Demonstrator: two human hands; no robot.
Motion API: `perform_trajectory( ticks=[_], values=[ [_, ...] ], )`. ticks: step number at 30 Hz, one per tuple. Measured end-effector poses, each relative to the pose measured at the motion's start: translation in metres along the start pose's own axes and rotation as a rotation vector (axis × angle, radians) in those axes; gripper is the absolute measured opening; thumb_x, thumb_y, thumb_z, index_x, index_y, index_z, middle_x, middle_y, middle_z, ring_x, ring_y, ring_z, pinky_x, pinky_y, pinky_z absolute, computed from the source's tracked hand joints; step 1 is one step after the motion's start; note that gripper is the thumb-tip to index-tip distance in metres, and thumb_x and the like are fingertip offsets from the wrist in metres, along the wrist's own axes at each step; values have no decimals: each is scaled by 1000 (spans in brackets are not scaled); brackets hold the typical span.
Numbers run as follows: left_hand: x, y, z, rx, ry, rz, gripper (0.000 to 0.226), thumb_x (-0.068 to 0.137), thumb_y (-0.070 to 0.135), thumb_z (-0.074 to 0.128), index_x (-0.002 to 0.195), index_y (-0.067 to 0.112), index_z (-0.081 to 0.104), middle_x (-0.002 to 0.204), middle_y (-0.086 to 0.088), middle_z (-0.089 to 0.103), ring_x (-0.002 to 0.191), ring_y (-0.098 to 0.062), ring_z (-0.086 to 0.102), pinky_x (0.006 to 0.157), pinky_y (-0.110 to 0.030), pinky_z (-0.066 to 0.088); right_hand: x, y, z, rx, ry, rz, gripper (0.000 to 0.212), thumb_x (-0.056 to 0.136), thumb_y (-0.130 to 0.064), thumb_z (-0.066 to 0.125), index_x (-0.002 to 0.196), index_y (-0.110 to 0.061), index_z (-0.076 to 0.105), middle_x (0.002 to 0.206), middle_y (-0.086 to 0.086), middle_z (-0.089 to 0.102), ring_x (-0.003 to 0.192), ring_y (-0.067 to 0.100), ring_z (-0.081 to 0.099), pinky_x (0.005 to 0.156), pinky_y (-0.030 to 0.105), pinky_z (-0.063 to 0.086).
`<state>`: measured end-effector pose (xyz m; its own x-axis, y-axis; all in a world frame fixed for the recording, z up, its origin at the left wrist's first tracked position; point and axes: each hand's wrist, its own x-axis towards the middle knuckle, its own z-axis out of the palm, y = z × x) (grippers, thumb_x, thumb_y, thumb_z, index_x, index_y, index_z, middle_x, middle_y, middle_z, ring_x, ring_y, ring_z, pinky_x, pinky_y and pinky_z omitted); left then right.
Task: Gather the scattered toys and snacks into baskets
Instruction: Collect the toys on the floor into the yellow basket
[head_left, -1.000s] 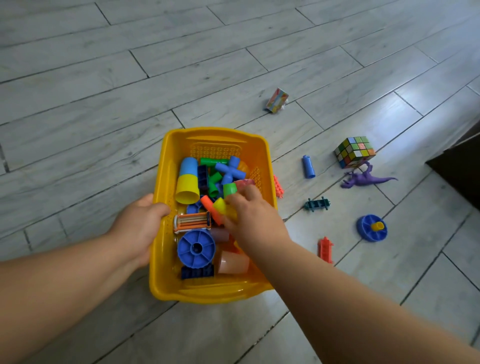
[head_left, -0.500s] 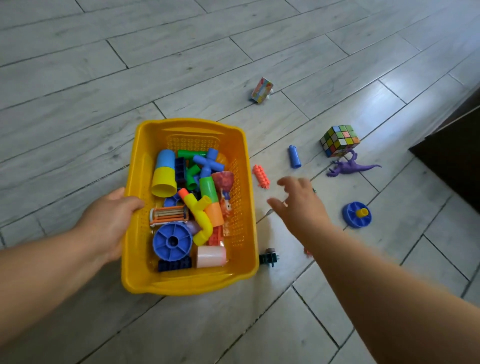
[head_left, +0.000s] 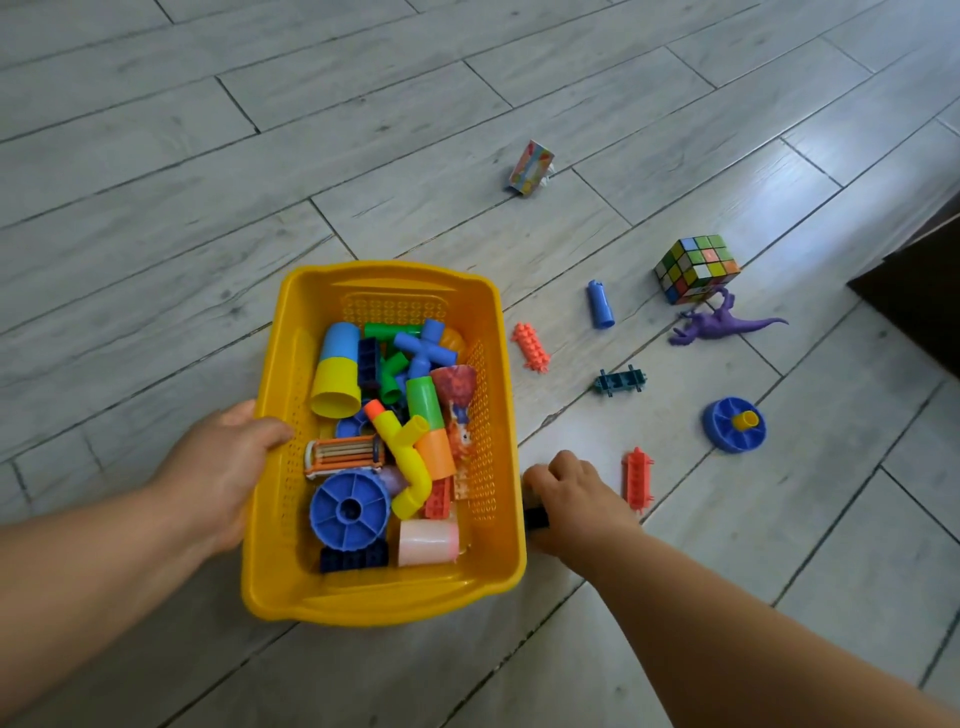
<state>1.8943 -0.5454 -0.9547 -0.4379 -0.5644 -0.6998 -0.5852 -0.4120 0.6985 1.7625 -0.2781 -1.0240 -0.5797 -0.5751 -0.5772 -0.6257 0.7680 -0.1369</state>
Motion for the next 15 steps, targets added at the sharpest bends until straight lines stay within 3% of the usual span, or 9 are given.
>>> perform_trajectory(
  ticks=[4,7,10,12,15],
  values=[
    [-1,-1,3,-7,-6,-7,21,98,7,48,96,21,63,66,-8,73,73,-34,65,66,-43,56,6,-1,-3,141,91,86,29,94,-34,50,121,-25,48,114,0,45,100,17,48,77,32,48],
    [-1,-2,4,-14,-13,2,21,98,8,48,96,22,63,66,-7,74,75,-34,66,67,-43,55,8,-6,-36,471,436,296,26,92,-41,54,109,-22,51,105,-3,49,86,12,51,73,29,48],
    [-2,-2,8,-20,-14,5,22,98,8,48,95,23,63,65,-6,74,72,-33,66,63,-40,55,6,-35,-78,592,729,181,30,89,-43,58,110,-23,51,103,-7,48,91,10,50,77,28,47],
    [-2,-1,11,-21,-14,10,22,97,7,48,97,21,64,65,-7,74,67,-30,67,62,-39,54,3,-68,-93,517,700,-25,33,87,-46,59,110,-23,52,104,-6,48,93,12,50,76,29,47],
    [-5,0,13,-25,-20,23,23,95,3,48,99,16,66,65,-12,72,52,-25,66,58,-38,56,6,-117,-84,279,460,-214,40,87,-49,57,115,-21,50,110,0,49,103,21,49,79,37,49]
  ],
)
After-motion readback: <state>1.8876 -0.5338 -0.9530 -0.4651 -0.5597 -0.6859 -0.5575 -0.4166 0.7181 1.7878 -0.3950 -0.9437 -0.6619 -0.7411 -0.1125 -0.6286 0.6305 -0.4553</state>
